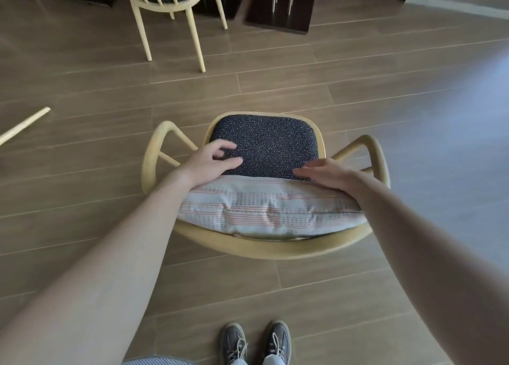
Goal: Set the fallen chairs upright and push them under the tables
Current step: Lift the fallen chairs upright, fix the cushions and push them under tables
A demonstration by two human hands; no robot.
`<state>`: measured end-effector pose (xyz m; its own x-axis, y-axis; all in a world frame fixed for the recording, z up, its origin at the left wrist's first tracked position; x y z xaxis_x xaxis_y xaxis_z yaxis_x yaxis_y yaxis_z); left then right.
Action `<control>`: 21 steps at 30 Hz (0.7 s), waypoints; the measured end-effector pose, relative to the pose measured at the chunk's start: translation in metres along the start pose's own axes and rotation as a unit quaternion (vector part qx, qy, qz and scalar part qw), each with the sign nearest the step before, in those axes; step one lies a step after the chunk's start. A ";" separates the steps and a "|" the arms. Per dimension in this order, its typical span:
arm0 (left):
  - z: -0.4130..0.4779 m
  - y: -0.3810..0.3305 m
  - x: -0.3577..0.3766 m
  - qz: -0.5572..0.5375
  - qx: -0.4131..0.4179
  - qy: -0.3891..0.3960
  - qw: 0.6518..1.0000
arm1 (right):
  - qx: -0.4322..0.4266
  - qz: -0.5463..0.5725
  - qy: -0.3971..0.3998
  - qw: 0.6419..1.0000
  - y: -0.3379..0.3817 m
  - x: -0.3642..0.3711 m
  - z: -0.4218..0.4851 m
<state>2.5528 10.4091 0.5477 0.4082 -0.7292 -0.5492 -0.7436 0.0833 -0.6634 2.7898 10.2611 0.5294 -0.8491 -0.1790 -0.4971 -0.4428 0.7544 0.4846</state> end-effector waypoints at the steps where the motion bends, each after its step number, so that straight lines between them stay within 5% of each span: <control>1: -0.010 -0.015 -0.004 -0.039 0.051 -0.034 0.997 | -0.082 -0.021 -0.037 0.996 0.023 -0.002 -0.011; 4: -0.069 -0.047 -0.003 -0.035 0.205 -0.113 0.972 | -0.274 -0.010 -0.132 0.952 0.064 0.012 -0.076; 8: -0.138 -0.047 0.036 0.239 0.325 -0.136 0.905 | -0.338 -0.135 -0.244 0.899 0.048 0.048 -0.145; 11: -0.143 -0.042 0.063 0.427 0.292 -0.100 0.850 | -0.322 -0.202 -0.269 0.885 0.041 0.065 -0.165; 15: -0.141 -0.049 0.084 0.525 0.269 -0.073 0.804 | -0.286 -0.257 -0.224 0.895 0.032 0.082 -0.161; 21: -0.121 -0.030 0.095 0.556 0.183 -0.001 0.811 | -0.200 -0.375 -0.121 0.897 0.022 0.103 -0.111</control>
<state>2.5499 10.2545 0.5771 -0.4051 -0.0636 -0.9121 -0.4460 0.8846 0.1364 2.6606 10.1892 0.5691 -0.2028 -0.3635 -0.9093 -0.9726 0.1827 0.1439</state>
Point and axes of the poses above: each hand's wrist, its own z-axis towards the middle knuckle, its own x-axis out of the palm, y = z × x, the point moved 9 cm from there along z, towards the middle knuckle, and after that the axes turned 5 degrees about z, right-handed, at the moved point
